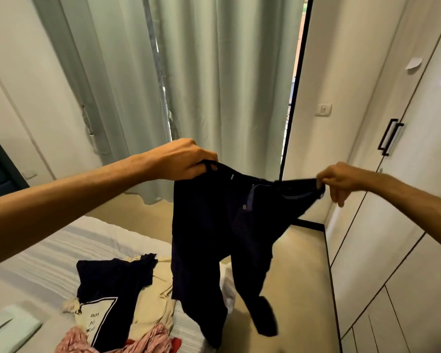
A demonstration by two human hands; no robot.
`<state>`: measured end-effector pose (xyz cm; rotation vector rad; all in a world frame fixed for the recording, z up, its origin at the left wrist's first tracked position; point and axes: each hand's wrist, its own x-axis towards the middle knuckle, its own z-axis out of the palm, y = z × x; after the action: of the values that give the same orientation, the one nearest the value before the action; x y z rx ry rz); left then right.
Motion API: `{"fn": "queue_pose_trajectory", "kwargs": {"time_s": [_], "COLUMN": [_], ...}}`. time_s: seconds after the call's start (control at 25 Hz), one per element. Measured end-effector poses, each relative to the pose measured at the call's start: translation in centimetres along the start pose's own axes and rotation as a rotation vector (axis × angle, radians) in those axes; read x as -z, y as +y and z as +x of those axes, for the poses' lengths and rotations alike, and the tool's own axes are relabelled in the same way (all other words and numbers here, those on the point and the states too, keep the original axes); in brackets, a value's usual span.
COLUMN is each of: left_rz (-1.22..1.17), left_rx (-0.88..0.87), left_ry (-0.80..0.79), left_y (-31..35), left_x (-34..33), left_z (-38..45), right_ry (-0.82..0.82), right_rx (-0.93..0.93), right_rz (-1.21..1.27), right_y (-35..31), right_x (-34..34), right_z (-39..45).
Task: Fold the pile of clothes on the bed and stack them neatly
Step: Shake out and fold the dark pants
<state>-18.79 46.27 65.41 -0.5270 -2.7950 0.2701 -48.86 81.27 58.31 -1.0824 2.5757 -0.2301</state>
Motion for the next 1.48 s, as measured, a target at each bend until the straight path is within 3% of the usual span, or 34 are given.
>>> {"fn": "queue_pose_trajectory", "kwargs": {"time_s": [0.12,0.16,0.24,0.4,0.48,0.56,0.68,0.8,0.88,1.0,1.16,1.32,1.4,1.48], "left_rz": [0.135,0.191,0.279,0.309,0.295,0.246,0.063,-0.173,-0.316,-0.135,0.059,0.084,0.038,-0.124], "left_rx": [0.047,0.049,0.055,0.050,0.083,0.114,0.045,0.064,0.107,0.172,0.435,0.564,0.536,0.458], "left_ry": [-0.039,-0.074,-0.130,-0.154,-0.141,-0.154,-0.229,-0.246,-0.185,-0.065,0.037,0.022,-0.037,-0.152], "left_y": [0.4,0.5,0.2,-2.4,-3.5,-4.2,-4.6,-2.3,-0.2,0.4,-0.3,-1.8,-2.8,-3.4], "left_x": [0.7,0.7,1.2,2.8,3.4,3.8,3.4,2.1,1.6,1.1,1.4,2.6,3.0,3.1], "left_z": [1.1,1.4,1.8,-0.6,-1.6,-2.1,-3.5,-5.7,-6.4,-5.3,-2.7,-2.3,-3.1,-4.1], "right_ry": [-0.063,-0.037,0.132,0.423,0.576,0.696,0.800,0.772,0.686,0.525,0.289,0.097,0.076,0.138], "right_rx": [0.260,0.309,0.390,0.448,0.411,0.371,0.404,0.434,0.376,0.332,0.247,0.398,0.467,0.474], "right_rz": [-0.409,-0.623,-0.746,-0.107,0.054,0.110,-0.040,-0.232,-0.167,0.112,0.361,0.063,-0.093,-0.096], "right_y": [0.9,1.0,1.4,0.6,-1.2,-2.7,-3.5,-3.1,-3.0,-3.8,-4.7,-3.0,-2.5,-2.5], "right_x": [-3.7,-4.9,-6.9,-6.1,-3.8,-1.3,2.3,3.2,2.2,-1.2,-5.1,-7.1,-7.5,-6.7], "right_z": [0.3,0.7,2.1,3.3,3.0,3.2,3.5,2.6,1.5,0.9,1.7,2.7,3.1,3.2]}}
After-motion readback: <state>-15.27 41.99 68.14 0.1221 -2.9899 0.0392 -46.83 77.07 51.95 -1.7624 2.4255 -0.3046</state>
